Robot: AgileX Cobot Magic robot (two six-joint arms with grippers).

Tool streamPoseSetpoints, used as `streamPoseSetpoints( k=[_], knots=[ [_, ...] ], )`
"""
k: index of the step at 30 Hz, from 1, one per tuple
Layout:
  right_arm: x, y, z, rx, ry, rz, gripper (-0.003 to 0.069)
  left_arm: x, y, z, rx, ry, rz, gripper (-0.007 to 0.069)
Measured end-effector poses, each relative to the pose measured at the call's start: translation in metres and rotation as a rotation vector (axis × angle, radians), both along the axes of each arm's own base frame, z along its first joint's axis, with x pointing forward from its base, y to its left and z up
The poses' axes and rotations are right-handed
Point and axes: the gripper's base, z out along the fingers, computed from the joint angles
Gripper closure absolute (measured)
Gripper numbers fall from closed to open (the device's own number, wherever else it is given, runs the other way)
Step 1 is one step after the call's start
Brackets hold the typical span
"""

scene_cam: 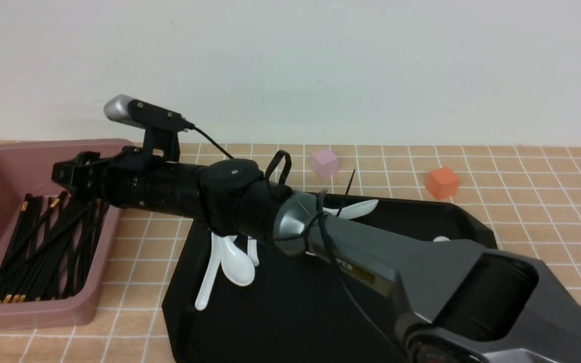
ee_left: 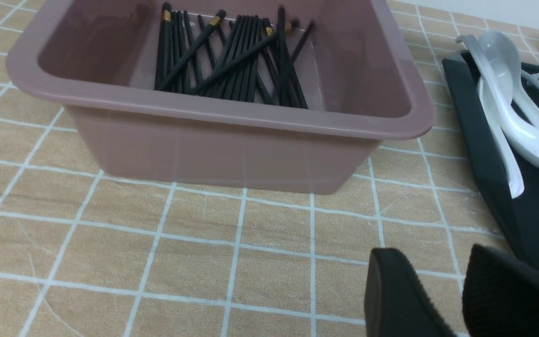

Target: On brown tablecloth take chopsticks from black tray and put them in box.

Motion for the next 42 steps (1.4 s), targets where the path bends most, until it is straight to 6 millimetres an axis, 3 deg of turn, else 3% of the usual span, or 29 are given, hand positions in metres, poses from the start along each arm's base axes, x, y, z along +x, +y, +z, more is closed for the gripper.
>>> streamPoseSetpoints(
  k=[5,9,13,15,17,20,23,24,26,29,31,34,37,38,41,42],
  knots=[
    [0.003,-0.013,0.013,-0.020,-0.029,0.119,0.0280,0.000,0.000,0.000,0.000,0.000,0.000,0.0386],
    [0.013,-0.051,0.054,-0.114,-0.059,0.231,0.0474,0.000,0.000,0.000,0.000,0.000,0.000,0.0386],
    [0.014,-0.105,0.102,-0.291,-0.053,0.302,0.0653,0.000,0.000,0.000,0.000,0.000,0.000,0.0386],
    [0.013,-0.126,0.116,-0.367,-0.030,0.308,0.0669,0.000,0.000,0.000,0.000,0.000,0.000,0.0386],
    [0.012,-0.164,0.137,-0.493,0.018,0.300,0.0669,0.000,0.000,0.000,0.000,0.000,0.000,0.0386],
    [0.008,-0.203,0.166,-0.584,0.014,0.243,0.0665,0.000,0.000,0.000,0.000,0.000,0.000,0.0386],
    [-0.006,-0.255,0.217,-0.657,-0.058,0.087,0.0664,0.000,0.000,0.000,0.000,0.000,0.000,0.0386],
    [-0.007,-0.257,0.220,-0.654,-0.062,0.081,0.0664,0.000,0.000,0.000,0.000,0.000,0.000,0.0386],
    [-0.028,-0.290,0.260,-0.709,-0.143,-0.046,0.0663,0.000,0.000,0.000,0.000,0.000,0.000,0.0386],
    [-0.062,-0.320,0.301,-0.755,-0.237,-0.164,0.0662,0.000,0.000,0.000,0.000,0.000,0.000,0.0386],
    [-0.082,-0.329,0.315,-0.766,-0.272,-0.199,0.0661,0.000,0.000,0.000,0.000,0.000,0.000,0.0386],
    [-0.131,-0.347,0.337,-0.772,-0.319,-0.236,0.0659,0.000,0.000,0.000,0.000,0.000,0.000,0.0386],
    [-0.167,-0.358,0.341,-0.771,-0.330,-0.244,0.0659,0.000,0.000,0.000,0.000,0.000,0.000,0.0386],
    [-0.193,-0.367,0.343,-0.768,-0.345,-0.254,0.0659,0.000,0.000,0.000,0.000,0.000,0.000,0.0386],
    [-0.237,-0.381,0.329,-0.772,-0.338,-0.256,0.0659,0.000,0.000,0.000,0.000,0.000,0.000,0.0386],
    [-0.264,-0.389,0.326,-0.746,-0.381,-0.286,0.0659,0.000,0.000,0.000,0.000,0.000,0.000,0.0386]
  ],
)
